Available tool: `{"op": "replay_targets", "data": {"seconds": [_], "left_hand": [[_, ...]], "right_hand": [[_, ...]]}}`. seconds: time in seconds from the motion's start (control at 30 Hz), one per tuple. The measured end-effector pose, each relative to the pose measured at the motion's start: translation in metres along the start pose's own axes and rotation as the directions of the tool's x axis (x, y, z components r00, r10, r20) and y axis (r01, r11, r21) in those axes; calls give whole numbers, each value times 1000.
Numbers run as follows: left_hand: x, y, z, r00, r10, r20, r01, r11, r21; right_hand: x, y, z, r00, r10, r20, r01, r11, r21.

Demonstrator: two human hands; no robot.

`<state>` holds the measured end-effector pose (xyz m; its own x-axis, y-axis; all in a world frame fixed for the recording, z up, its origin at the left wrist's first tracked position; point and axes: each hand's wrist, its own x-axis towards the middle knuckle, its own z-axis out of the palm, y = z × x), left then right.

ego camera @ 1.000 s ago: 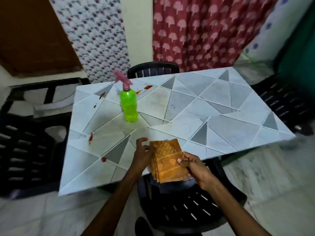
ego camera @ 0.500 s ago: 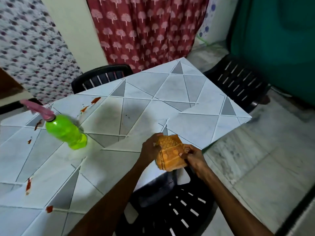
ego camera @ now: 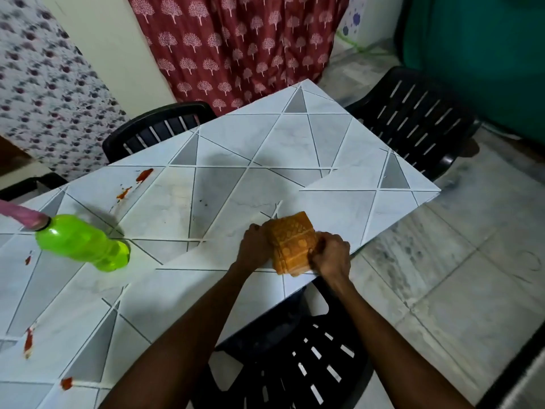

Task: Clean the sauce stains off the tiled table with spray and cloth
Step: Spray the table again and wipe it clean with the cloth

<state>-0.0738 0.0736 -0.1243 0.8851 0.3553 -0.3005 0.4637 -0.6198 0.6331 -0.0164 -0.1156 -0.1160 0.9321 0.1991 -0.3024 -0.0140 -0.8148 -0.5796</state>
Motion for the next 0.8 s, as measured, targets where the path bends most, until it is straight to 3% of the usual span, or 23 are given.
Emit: {"op": "replay_targets", "data": {"seconds": [0.1,0.23,0.4,0.6,0.8], "left_hand": [[-25,-23,-17,993,28,-116,-22,998,52],[-62,-68,-53,969,-16,-246,-8,995,-96],[-123,-130,-125,908,-145,-393,74,979,-190],[-196,-235,-197,825,-298,-480,173,942,-287],[-221,-321,-246,791,-323,-519,212,941,-264]], "right_hand": [[-16,-21,-4,999,-33,-34,29,995,-96],[-44,-67,-4,995,-76,68,60,975,213],[-92,-147,36,943,-260,207,142,879,456],[-155,-253,101,853,-416,316,248,855,455],[-177,-342,159,868,-441,227,328,853,406]]}}
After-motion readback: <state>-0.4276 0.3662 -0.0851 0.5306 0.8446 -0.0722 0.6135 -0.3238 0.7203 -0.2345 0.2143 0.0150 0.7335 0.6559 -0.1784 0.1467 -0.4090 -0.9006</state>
